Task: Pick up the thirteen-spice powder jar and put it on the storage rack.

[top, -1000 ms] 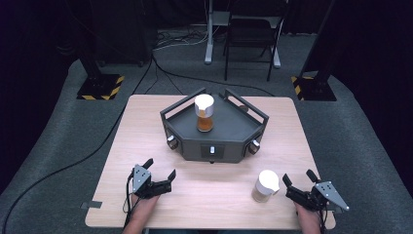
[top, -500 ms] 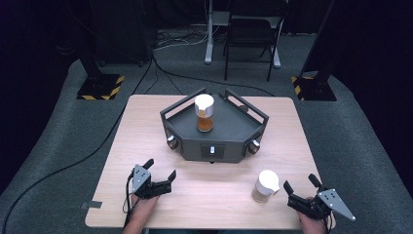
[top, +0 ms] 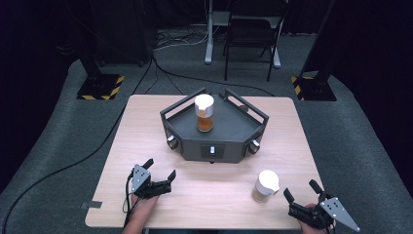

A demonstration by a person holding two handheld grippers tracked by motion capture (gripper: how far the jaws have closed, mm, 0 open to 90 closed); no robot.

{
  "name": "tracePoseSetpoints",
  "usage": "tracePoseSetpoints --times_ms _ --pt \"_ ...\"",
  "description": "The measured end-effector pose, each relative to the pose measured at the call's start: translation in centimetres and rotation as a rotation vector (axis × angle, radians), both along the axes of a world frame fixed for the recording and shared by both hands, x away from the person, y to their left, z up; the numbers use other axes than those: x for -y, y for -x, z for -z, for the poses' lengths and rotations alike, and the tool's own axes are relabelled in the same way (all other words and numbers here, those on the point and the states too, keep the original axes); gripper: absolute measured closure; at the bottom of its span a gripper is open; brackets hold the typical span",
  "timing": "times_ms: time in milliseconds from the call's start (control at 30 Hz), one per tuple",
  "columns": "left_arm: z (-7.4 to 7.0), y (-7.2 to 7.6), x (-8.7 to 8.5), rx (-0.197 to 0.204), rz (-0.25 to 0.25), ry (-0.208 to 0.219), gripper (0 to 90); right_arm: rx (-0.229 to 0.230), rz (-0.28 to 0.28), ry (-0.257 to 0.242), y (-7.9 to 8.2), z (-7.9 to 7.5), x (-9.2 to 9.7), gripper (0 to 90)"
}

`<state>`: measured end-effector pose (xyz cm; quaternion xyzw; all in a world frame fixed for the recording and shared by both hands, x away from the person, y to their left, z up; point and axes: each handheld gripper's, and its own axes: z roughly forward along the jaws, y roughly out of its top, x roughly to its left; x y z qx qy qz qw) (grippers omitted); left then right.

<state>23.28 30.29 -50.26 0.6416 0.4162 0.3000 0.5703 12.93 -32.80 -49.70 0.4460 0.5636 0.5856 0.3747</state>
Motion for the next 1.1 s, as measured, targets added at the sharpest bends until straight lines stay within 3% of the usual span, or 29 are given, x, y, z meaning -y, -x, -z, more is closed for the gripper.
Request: tracePoseSetpoints --times_ms 633,1100 --pt "0.1 0.0 -0.1 0.002 0.002 0.007 0.1 0.006 -0.068 0.029 1.0 -0.4 -1.3 0.0" --pt "0.0 0.0 0.0 0.001 0.002 0.003 0.1 0.011 -0.12 0.055 0.8 -0.6 -2.1 0.0"
